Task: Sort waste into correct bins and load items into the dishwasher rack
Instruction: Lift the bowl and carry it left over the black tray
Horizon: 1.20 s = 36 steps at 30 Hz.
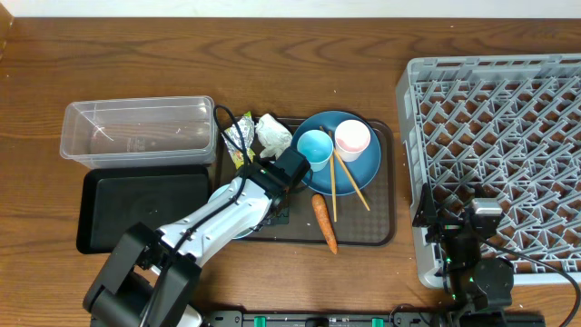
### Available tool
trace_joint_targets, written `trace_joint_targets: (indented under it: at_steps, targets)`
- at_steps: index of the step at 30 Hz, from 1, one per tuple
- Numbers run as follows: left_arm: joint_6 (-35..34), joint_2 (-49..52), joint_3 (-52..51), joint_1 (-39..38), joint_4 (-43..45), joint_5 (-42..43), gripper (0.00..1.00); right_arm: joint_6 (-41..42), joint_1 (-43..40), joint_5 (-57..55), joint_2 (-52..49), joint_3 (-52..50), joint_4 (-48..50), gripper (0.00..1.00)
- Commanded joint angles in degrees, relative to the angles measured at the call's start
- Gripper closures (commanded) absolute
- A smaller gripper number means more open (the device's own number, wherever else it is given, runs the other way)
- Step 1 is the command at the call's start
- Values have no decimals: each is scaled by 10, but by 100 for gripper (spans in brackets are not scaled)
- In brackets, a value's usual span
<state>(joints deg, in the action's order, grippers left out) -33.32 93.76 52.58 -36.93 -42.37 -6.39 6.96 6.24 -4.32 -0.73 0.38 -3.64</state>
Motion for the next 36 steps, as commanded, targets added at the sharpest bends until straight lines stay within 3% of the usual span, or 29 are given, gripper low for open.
trace_joint_targets:
  at_steps: [1,12,25,33,36]
  targets:
    - [-4,1,-5,-2,-4,-5,94,-2,1,0,1,-1,-2,1]
    - [23,-39,17,-2,-28,-6,94,-2,1,0,1,-1,-2,1]
    - [53,-216,18,3,-69,-24,94,-2,1,0,1,-1,-2,1]
    - [83,-305,18,101,-110,-26,94,-2,1,0,1,-1,-2,1]
    - [116,-323,17,155,-114,13,94,-2,1,0,1,-1,-2,1]
